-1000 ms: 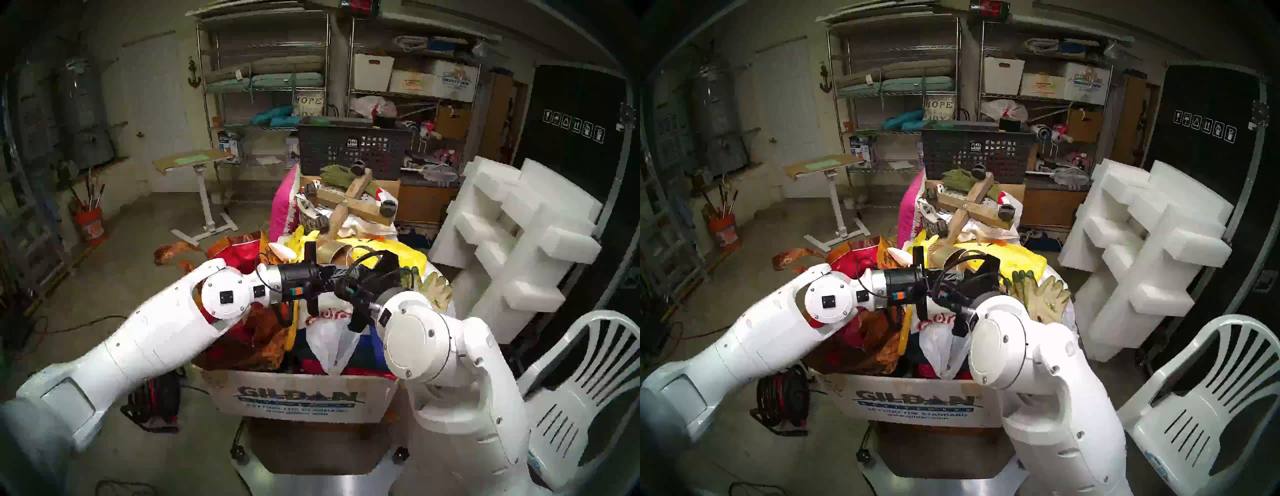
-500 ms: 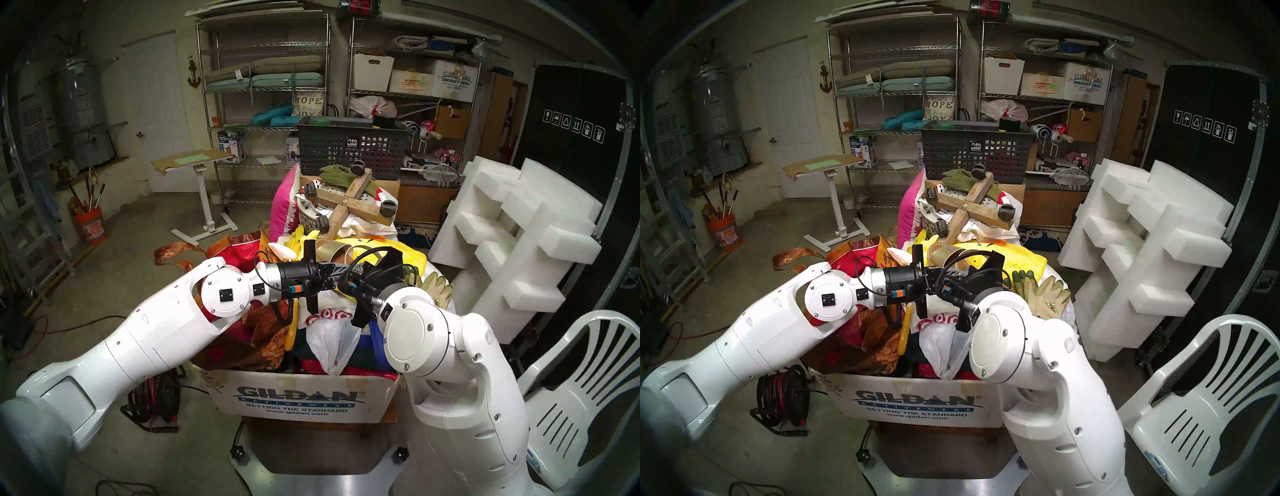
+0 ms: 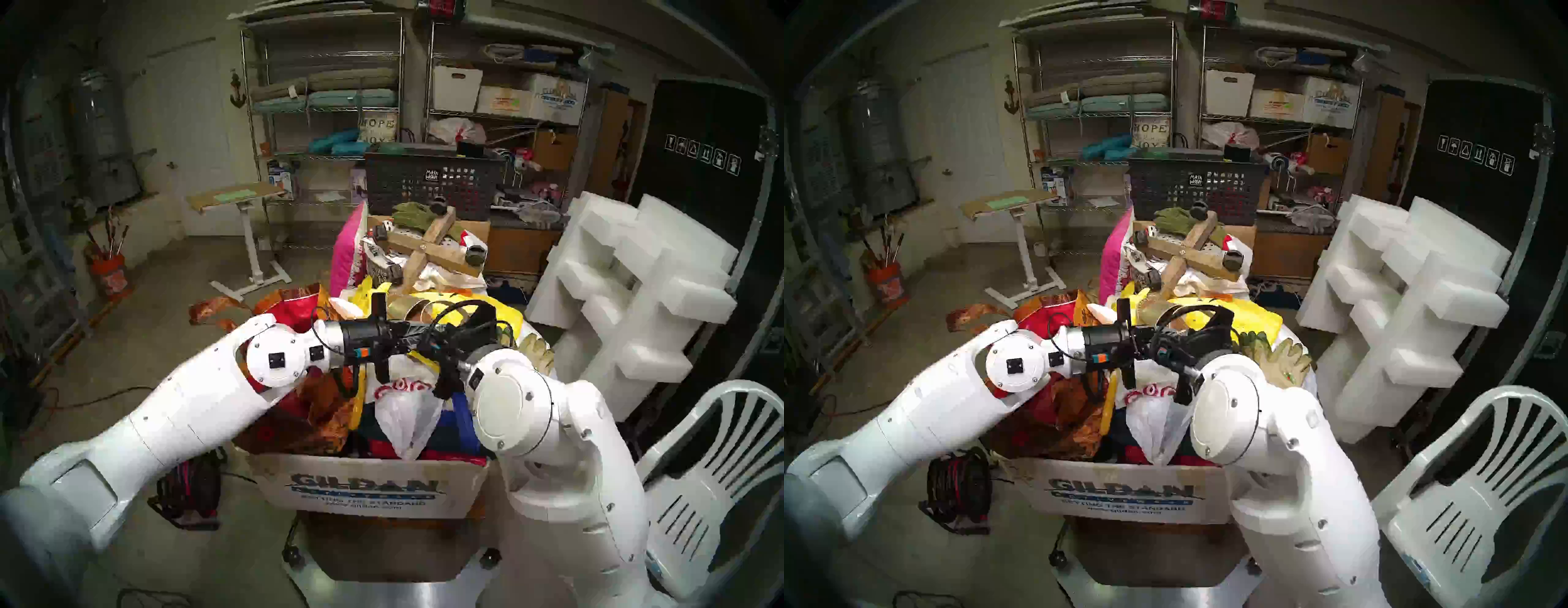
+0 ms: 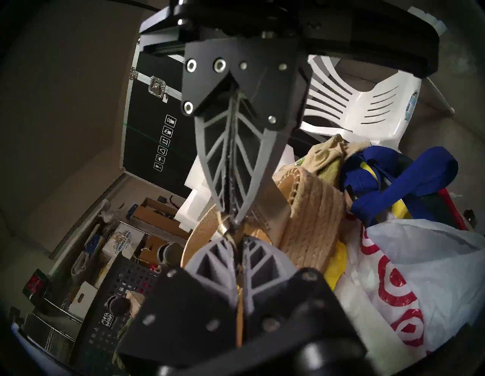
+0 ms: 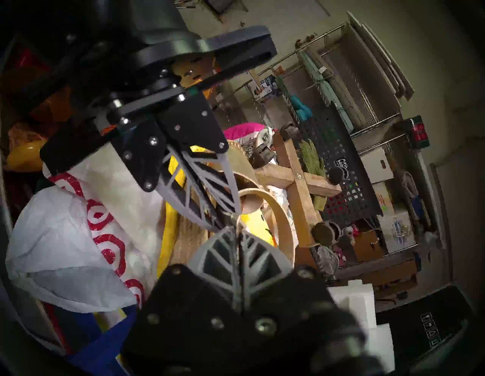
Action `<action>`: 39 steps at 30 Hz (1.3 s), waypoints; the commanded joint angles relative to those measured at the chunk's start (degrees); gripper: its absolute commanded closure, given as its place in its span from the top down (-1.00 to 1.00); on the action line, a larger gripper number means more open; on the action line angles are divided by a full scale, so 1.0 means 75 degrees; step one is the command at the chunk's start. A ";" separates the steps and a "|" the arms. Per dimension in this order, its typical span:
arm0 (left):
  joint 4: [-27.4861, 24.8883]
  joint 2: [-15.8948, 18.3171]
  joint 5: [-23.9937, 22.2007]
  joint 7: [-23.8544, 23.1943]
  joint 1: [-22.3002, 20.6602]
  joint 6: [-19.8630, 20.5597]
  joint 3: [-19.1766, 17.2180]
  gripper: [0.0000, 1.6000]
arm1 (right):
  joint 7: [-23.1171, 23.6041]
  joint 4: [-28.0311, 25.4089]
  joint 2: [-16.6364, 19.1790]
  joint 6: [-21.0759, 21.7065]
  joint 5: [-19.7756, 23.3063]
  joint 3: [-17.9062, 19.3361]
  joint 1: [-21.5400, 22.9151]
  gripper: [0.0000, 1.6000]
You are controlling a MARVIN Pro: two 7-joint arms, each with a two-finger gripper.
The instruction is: Unbuckle a shoe
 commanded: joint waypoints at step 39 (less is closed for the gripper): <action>0.0018 0.0229 0.0111 0.0225 0.0008 0.0023 -0.0082 -1.00 | -0.0164 -0.0592 0.0120 -0.0228 0.0170 0.0181 -0.0095 0.05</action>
